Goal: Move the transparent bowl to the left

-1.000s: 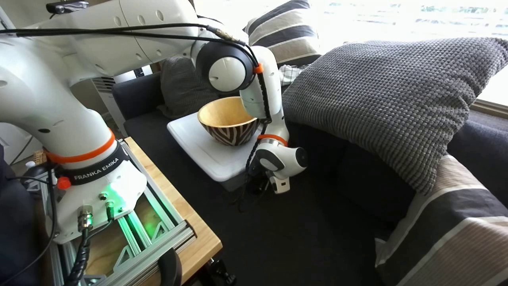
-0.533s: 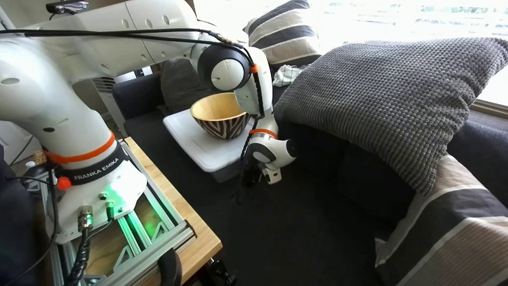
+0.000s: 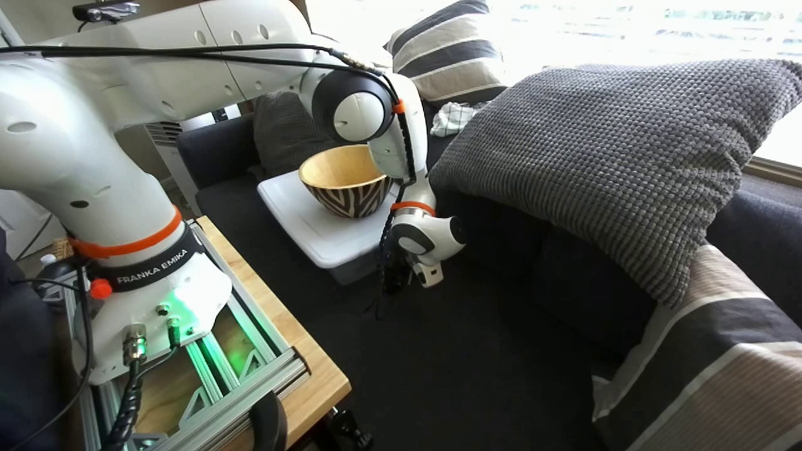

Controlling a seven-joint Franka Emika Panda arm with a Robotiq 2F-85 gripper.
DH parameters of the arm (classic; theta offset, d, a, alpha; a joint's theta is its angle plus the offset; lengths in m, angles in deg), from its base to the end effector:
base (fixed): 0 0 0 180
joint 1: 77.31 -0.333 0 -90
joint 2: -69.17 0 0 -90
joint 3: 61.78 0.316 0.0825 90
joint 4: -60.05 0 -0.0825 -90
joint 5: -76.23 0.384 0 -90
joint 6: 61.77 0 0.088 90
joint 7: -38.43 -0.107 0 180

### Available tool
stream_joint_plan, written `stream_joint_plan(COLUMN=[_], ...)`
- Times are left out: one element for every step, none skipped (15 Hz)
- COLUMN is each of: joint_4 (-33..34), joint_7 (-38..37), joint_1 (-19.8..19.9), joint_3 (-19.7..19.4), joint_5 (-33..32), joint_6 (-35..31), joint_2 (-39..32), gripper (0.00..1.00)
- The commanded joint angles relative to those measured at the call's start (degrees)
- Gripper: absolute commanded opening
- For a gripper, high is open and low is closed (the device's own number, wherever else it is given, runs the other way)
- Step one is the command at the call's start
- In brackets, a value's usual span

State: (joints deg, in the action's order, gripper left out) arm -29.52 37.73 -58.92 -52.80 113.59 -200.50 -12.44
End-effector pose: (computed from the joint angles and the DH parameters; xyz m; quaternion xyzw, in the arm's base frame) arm 0.4877 -0.0599 -0.1989 -0.8443 0.4040 0.2533 0.2444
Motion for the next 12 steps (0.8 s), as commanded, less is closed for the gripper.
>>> stream_joint_plan(joint_4=[-4.7, -6.0, -7.4, -9.0, -10.4, -11.7, -13.4, -15.2, -17.4, -19.7, -22.8, -26.0], joint_7=[2.8, 3.5, 4.3, 4.9, 5.4, 5.9, 7.0, 8.0, 9.3, 10.9, 12.4, 13.6], joint_1=[2.9, 3.7, 4.5, 5.4, 6.2, 7.1, 7.8, 8.2, 8.6, 8.7, 8.1, 7.5], joint_3=[1.2, 1.1, 0.7, 0.2, -0.2, -0.9, -1.4, -1.9, -2.2, -2.4, -2.8, -2.9], joint_5=[3.2, 4.0, 4.9, 5.8, 6.6, 7.2, 7.7, 7.9, 7.9, 7.8, 6.8, 6.3], joint_6=[-2.8, -3.7, -4.4, -5.7, -6.9, -7.7, -9.3, -10.6, -12.2, -13.8, -15.3, -17.0], joint_2=[3.8, 5.0, 6.4, 8.3, 9.8, 11.4, 13.3, 15.2, 17.2, 19.2, 21.6, 24.0], gripper=[1.0, 1.0, 1.0, 1.0, 1.0, 1.0, 1.0, 1.0, 1.0, 1.0, 1.0, 1.0])
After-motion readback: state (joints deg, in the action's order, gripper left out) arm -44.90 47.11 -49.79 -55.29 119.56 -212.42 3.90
